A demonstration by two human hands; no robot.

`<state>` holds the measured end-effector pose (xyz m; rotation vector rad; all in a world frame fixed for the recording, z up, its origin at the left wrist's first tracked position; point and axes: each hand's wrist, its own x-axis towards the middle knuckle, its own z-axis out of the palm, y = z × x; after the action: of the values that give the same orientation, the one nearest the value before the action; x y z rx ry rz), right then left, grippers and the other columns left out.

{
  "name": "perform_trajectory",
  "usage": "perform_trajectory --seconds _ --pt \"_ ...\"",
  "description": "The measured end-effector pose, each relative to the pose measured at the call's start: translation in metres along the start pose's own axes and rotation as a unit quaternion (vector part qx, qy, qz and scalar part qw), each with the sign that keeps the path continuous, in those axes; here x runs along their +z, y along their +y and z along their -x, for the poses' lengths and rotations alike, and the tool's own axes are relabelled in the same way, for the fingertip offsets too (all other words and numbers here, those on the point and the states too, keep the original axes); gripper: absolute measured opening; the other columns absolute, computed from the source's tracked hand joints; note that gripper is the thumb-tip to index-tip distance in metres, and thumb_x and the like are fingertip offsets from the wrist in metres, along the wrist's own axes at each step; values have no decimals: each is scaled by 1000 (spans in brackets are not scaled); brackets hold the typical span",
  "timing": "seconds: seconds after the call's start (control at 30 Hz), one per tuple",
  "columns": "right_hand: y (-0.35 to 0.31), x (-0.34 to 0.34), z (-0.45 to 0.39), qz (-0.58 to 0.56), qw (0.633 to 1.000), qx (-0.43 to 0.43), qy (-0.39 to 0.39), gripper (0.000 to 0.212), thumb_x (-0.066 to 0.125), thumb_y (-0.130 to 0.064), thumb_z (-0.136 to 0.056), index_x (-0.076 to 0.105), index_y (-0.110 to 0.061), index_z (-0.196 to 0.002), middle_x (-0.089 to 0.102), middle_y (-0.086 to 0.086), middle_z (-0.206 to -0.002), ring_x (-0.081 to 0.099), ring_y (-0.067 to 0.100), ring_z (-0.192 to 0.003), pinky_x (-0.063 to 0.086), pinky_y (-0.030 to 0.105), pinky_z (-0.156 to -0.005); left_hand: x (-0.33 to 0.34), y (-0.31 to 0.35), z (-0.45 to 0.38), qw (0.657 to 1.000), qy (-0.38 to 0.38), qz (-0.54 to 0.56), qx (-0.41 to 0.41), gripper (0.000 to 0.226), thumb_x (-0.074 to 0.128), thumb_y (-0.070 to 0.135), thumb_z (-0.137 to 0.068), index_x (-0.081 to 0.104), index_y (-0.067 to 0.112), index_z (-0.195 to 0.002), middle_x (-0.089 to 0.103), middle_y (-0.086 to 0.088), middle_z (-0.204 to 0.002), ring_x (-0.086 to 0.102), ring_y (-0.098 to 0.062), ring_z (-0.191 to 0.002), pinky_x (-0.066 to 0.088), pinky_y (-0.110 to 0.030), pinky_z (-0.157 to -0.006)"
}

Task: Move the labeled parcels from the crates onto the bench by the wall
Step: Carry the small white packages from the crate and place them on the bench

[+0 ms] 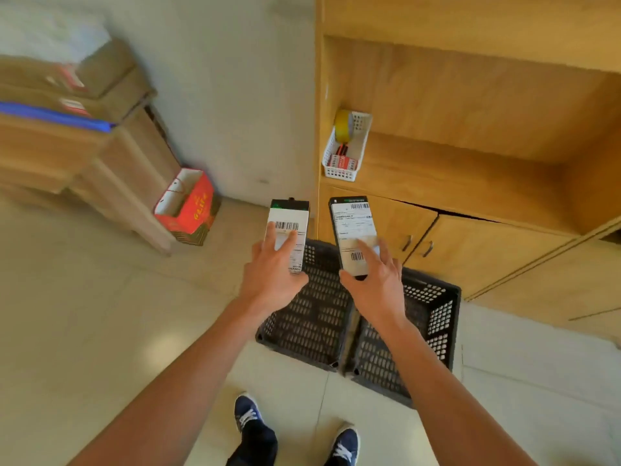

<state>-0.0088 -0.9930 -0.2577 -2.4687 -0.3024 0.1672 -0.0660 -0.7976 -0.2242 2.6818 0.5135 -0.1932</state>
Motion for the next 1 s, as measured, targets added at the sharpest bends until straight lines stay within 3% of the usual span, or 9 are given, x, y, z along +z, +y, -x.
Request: perform_trajectory --seconds 0.2,0.37,0.6,0.87,1.0 --pt "-142 45 -28 4 995 -98 -32 66 70 -42 -90 42 -32 -149 20 3 -164 29 32 -138 39 50 -110 -85 -120 10 996 55 32 -70 84 67 40 -83 28 32 -157 2 -2 -168 23 -32 -147 42 -50 -108" --pt "-269 119 -40 40 984 -164 -64 69 68 -43 -90 41 -28 -151 19 1 -163 31 32 -134 44 53 -106 -157 -251 26 987 99 58 -112 80 67 44 -79 36 37 -152 11 6 -163 32 -27 -137 48 -45 -99" --pt "-443 209 -49 42 972 -215 -83 66 66 -43 -90 42 -27 -150 20 4 -163 30 31 -131 41 46 -106 -260 -404 28 978 135 58 -151 79 65 49 -85 30 36 -155 5 2 -168 25 -29 -143 43 -50 -107" --pt "-560 278 -106 45 964 -242 -104 65 62 -49 -93 39 -29 -151 18 0 -164 28 27 -135 39 43 -108 -329 -509 -28 974 135 44 -176 79 63 48 -87 27 38 -157 5 4 -169 22 -26 -146 41 -52 -109" --pt "-612 314 -166 27 958 -267 -102 64 60 -50 -93 39 -30 -150 19 -3 -163 29 27 -135 42 50 -107 -371 -551 -74 970 157 30 -181 80 62 48 -88 25 39 -158 2 7 -169 18 -23 -148 38 -50 -112"
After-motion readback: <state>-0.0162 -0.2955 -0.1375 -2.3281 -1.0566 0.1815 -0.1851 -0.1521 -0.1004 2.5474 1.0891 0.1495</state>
